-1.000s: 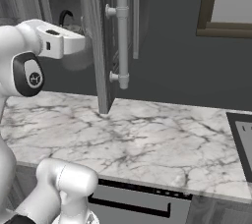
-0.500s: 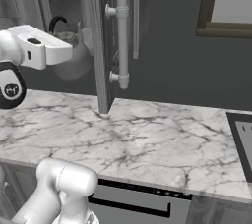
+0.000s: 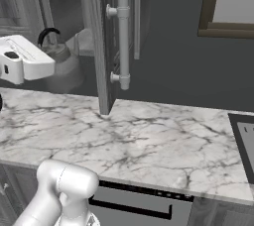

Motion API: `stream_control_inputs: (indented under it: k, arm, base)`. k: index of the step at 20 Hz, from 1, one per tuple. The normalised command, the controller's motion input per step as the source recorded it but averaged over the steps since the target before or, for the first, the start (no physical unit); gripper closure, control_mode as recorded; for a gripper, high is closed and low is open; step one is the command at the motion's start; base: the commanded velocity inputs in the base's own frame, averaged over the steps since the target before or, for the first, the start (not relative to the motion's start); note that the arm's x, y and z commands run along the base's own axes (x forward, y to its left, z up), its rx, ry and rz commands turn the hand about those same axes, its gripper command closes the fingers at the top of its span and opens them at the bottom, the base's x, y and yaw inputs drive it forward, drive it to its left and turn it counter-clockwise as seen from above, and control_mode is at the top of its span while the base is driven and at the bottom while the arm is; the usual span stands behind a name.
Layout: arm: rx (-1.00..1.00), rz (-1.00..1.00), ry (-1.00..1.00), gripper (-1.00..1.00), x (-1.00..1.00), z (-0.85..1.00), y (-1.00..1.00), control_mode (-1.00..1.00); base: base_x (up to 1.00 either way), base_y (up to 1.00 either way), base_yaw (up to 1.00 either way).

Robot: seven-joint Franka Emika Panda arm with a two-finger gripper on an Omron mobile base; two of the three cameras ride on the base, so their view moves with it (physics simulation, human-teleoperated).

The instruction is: Open the cabinet, pick the kettle from the cabinet, and place it in the sink.

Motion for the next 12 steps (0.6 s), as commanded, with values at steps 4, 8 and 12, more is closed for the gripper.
stream_control_inputs:
  k: [4, 8, 12]
  arm:
    - [0.02, -0.08, 0.00, 1.00, -0.15, -0.35, 0.24, -1.00]
    - [0.03, -0.11, 0.00, 1.00, -0.13, -0.31, 0.24, -1.00]
    - [0.05, -0.12, 0.00, 1.00, -0.05, -0.26, 0.20, -1.00]
  base:
    - [0.00, 0.00, 0.00]
    - [0.00, 0.00, 0.00]
    - [0.00, 0.00, 0.00]
